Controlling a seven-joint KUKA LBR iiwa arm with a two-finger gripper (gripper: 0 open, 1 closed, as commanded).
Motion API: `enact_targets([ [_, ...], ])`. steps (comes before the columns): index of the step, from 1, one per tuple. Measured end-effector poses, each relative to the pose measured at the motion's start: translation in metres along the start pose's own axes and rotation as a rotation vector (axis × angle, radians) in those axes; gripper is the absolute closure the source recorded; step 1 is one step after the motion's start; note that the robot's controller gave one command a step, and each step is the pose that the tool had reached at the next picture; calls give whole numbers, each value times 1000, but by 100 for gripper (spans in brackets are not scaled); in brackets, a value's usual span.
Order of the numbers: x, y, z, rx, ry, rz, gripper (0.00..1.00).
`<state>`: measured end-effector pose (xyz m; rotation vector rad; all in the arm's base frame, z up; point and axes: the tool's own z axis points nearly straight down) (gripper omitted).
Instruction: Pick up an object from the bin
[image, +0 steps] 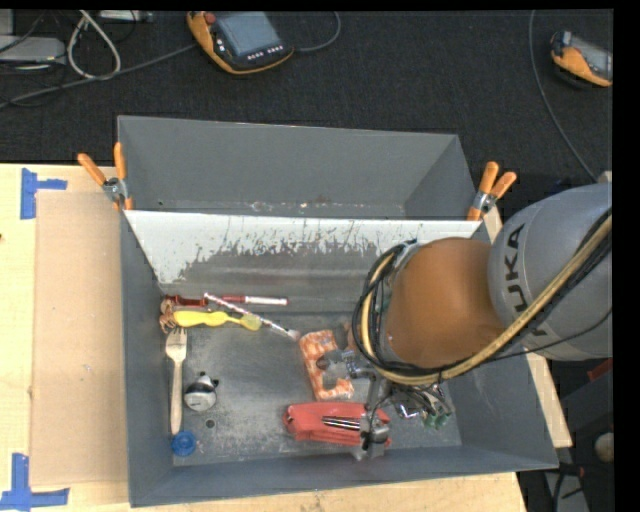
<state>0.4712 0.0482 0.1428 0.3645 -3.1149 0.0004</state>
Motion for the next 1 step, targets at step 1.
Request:
enact_targets([
  [1,-2,-16,70,5,-37,-50,0],
])
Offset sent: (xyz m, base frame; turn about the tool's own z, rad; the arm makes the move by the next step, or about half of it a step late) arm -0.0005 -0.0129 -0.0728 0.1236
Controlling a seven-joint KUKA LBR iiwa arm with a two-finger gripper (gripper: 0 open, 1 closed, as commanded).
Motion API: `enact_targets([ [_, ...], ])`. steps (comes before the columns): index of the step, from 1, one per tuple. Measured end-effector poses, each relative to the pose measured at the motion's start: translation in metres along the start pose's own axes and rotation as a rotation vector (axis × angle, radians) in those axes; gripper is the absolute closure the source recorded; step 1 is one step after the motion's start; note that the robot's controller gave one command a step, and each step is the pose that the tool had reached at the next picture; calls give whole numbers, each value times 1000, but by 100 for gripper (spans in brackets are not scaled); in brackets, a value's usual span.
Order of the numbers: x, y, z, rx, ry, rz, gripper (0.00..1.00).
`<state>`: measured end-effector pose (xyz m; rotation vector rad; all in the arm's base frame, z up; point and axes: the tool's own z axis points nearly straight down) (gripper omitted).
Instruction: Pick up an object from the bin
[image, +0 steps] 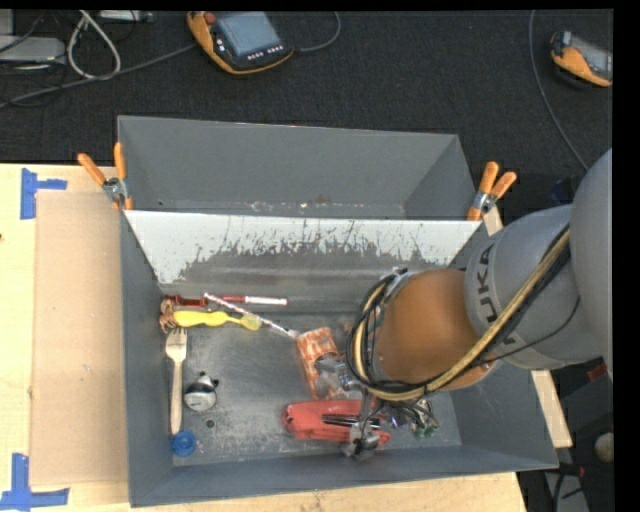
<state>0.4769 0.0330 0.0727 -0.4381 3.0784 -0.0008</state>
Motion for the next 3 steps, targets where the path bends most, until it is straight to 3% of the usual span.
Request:
enact_targets([
  [1,2,3,1,-1,12,173,100],
  [3,4,4,-8,-2,18,172,100],
])
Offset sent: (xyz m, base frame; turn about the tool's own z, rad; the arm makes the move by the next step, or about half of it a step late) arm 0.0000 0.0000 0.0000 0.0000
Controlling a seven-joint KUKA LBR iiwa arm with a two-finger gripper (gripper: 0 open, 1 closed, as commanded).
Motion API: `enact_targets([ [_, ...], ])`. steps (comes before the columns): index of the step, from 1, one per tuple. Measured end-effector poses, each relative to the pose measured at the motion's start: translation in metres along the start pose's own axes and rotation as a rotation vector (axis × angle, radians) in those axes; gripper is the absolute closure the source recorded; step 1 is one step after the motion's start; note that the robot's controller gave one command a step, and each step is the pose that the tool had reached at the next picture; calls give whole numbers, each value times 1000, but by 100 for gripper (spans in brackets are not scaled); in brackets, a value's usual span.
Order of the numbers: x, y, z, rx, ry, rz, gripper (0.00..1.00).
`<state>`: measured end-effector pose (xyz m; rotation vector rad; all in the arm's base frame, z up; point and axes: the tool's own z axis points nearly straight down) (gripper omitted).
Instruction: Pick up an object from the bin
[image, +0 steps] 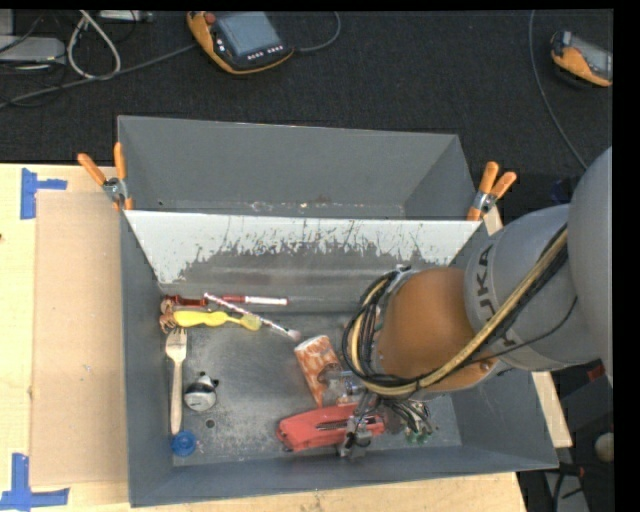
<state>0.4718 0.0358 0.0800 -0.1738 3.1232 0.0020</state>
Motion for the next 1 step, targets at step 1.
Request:
enact_targets([
  [1,0,0,-13,0,-1,-1,100],
])
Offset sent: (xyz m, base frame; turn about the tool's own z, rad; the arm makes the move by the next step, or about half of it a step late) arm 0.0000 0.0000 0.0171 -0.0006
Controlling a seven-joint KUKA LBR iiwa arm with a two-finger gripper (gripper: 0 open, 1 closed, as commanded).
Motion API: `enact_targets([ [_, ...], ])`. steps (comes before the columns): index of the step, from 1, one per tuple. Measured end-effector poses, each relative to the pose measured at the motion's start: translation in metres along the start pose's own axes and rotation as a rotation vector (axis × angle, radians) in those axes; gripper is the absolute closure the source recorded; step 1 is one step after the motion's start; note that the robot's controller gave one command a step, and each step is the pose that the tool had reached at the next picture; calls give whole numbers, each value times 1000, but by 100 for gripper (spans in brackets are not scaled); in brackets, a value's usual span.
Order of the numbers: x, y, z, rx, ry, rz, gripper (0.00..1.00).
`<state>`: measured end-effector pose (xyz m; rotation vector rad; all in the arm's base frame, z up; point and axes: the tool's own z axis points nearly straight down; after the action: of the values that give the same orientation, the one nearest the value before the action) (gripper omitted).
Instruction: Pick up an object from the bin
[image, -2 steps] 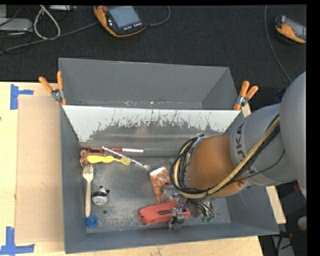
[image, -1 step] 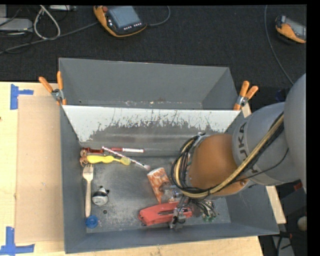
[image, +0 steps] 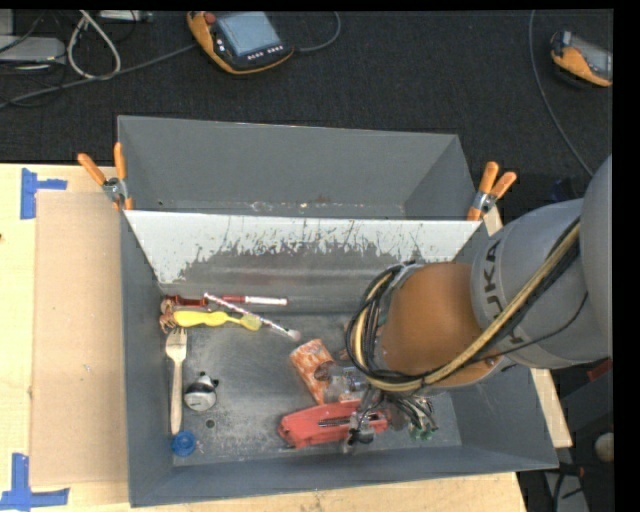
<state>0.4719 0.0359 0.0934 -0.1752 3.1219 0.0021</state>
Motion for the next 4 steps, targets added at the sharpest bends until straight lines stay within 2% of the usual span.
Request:
enact_targets([
  [2,2,0,-20,0,6,-2,100],
  [3,2,1,-50,-1,11,-3,100],
  [4,0,1,-81,0,6,-4,100],
])
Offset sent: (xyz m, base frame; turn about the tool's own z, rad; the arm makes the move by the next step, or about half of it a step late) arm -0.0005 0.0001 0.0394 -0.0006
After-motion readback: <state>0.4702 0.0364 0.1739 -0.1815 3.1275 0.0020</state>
